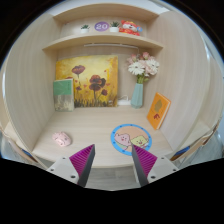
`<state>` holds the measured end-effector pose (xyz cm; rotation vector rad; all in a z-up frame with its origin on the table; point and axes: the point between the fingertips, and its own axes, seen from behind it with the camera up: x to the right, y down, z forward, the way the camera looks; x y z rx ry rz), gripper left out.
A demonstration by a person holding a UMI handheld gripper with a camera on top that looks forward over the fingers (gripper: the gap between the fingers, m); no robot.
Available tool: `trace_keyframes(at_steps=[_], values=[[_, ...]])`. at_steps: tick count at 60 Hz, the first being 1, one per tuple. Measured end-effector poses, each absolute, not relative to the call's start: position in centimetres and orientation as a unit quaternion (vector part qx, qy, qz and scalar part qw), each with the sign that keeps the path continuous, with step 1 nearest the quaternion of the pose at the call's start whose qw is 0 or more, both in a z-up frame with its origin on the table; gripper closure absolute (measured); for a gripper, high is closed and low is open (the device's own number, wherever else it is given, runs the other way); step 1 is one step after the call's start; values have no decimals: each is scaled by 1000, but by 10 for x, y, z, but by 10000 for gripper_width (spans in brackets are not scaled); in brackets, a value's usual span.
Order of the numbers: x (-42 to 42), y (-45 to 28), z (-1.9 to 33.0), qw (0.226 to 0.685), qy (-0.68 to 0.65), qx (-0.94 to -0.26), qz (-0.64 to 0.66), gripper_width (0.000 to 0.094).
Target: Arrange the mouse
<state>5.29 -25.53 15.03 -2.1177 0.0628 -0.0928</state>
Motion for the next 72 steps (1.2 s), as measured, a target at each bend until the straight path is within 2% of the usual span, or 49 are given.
trace_keyframes(at_steps=[7,17,28,44,56,72], values=[[35,-262,122,463,27,-885,-27,213],[-25,-266,59,421,5,-907,0,214],[-104,-253,20,385,-43,-922,26,200],[-161,-179,1,372,-67,-925,37,203],[-179,-121,-6,360,-87,-928,32,199],[-173,-56,-9,358,-43,-933,17,200]])
